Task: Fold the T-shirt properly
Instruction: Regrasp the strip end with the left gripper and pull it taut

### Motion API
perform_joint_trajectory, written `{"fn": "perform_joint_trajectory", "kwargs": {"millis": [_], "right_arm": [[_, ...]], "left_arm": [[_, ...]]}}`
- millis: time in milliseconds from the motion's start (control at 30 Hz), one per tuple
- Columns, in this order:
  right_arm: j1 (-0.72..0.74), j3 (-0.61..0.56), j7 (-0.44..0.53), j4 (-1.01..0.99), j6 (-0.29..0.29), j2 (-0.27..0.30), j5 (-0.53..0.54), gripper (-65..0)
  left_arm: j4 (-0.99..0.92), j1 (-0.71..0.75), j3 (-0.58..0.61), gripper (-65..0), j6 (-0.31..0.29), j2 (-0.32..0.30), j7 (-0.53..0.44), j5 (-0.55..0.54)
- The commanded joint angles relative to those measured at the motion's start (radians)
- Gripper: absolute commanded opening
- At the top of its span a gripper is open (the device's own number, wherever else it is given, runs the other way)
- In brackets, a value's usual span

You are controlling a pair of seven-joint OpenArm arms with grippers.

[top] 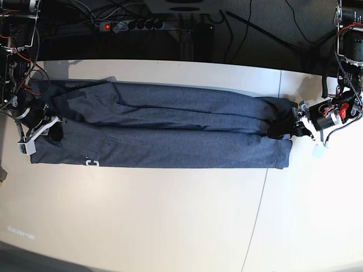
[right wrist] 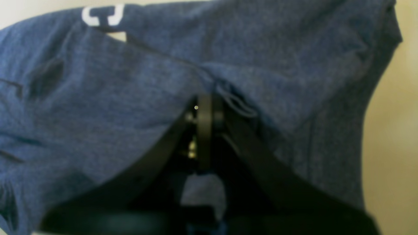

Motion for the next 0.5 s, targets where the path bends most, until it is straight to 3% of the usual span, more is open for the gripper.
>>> {"fn": "perform_joint_trajectory", "kwargs": {"millis": [0,333,367,467], "right_arm": [[0.002,0.005,-0.046,-0.001,0.079,0.018,-0.023,-65.0],[0.002,0.005,-0.046,-0.001,0.078,0.018,-0.023,-65.0],[0.002,0.005,-0.046,-0.001,0.078,0.018,-0.023,-65.0],[0.002,0.005,-0.046,-0.001,0.079,0.018,-0.023,-65.0]], "left_arm": [[-0.004,-0.002,0.006,-26.6,0.006,-0.004,0.035,0.095],[-0.023,-0.077,0.005,-27.7,0.006,0.014,-0.037,0.164],[-0.037,-0.088,0.005,-29.8,0.006,0.014,-0.037,0.163],[-0.094,-0.123,0.006,-48.0,0.006,0.018,-0.037,0.163]]}}
